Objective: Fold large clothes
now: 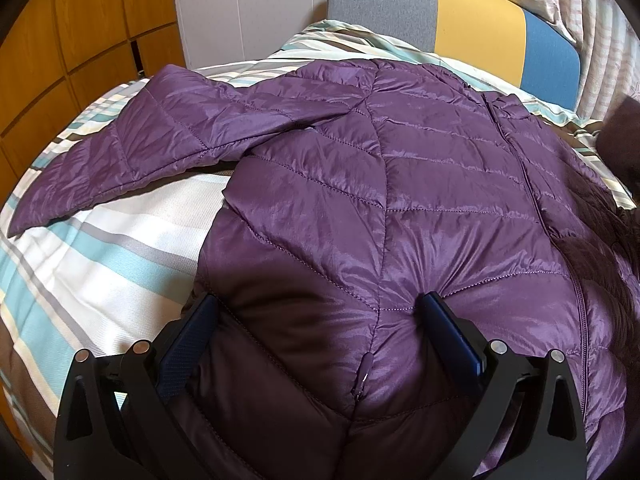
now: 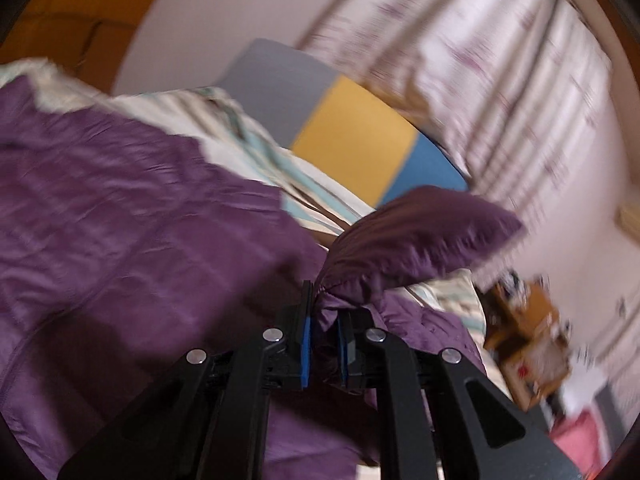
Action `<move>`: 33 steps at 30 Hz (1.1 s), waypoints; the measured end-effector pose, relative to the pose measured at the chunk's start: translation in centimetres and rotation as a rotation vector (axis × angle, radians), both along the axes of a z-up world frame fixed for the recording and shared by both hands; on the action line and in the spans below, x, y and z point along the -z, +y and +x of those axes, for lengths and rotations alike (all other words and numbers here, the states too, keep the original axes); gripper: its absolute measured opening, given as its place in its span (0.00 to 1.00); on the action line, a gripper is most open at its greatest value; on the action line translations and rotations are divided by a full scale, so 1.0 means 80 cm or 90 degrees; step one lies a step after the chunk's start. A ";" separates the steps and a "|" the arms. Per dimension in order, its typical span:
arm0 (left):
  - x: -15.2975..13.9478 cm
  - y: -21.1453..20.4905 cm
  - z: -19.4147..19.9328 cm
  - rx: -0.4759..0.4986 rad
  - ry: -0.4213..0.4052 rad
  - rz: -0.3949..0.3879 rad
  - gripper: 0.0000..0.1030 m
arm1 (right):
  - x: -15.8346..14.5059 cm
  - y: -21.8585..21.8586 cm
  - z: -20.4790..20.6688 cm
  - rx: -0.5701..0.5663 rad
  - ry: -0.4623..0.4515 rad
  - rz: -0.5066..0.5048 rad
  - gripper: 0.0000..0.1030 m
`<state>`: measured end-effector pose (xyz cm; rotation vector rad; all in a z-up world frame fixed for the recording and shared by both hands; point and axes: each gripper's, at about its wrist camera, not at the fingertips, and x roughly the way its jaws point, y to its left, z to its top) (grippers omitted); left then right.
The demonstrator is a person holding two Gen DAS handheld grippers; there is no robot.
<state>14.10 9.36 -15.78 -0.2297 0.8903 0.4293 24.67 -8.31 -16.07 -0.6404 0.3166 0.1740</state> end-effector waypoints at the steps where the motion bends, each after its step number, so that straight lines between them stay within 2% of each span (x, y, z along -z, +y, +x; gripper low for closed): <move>1: 0.000 0.000 0.000 0.000 0.000 0.000 0.97 | 0.004 0.013 -0.004 -0.013 -0.003 -0.012 0.09; 3: 0.000 0.000 0.000 0.000 -0.001 -0.001 0.97 | 0.014 0.036 -0.007 -0.047 -0.005 -0.033 0.09; 7: 0.000 0.000 0.001 0.000 -0.002 -0.002 0.97 | 0.034 0.071 -0.018 -0.106 0.014 -0.033 0.09; 9: 0.000 0.000 0.001 0.000 -0.002 -0.004 0.97 | 0.048 0.084 -0.022 -0.131 0.016 -0.060 0.09; 14: -0.007 0.000 -0.001 0.006 0.003 -0.011 0.97 | 0.083 0.108 -0.038 -0.255 0.032 -0.152 0.10; 15: -0.011 0.002 0.001 0.013 0.009 -0.020 0.97 | 0.083 0.108 -0.040 -0.266 0.024 -0.160 0.13; 16: -0.017 0.003 0.003 0.019 0.013 -0.028 0.97 | 0.083 0.107 -0.040 -0.266 0.022 -0.160 0.25; 17: -0.022 0.003 0.004 0.024 0.008 -0.035 0.97 | 0.076 0.101 -0.037 -0.270 0.034 -0.143 0.45; 19: -0.042 0.002 0.005 0.030 -0.027 -0.044 0.97 | 0.058 0.081 -0.036 -0.259 0.042 -0.088 0.68; 22: -0.065 -0.006 0.019 0.034 -0.069 -0.047 0.97 | 0.029 0.044 -0.024 -0.223 0.079 0.001 0.68; 24: -0.070 -0.015 0.038 0.045 -0.073 -0.053 0.97 | 0.019 0.012 -0.007 -0.164 0.113 0.067 0.70; 28: -0.068 -0.041 0.081 0.079 -0.074 -0.046 0.97 | 0.012 -0.034 0.024 -0.041 0.144 0.166 0.78; 29: -0.064 -0.049 0.094 0.086 -0.064 -0.035 0.94 | 0.014 -0.045 0.030 -0.014 0.150 0.184 0.80; 31: -0.051 -0.061 0.123 0.099 -0.035 -0.005 0.76 | 0.020 -0.061 0.041 0.034 0.161 0.216 0.84; 32: -0.041 -0.063 0.135 0.099 -0.015 0.014 0.60 | 0.020 -0.066 0.038 0.042 0.161 0.223 0.86; 33: -0.033 -0.060 0.143 0.095 0.000 0.027 0.56 | 0.020 -0.070 0.044 0.049 0.160 0.236 0.86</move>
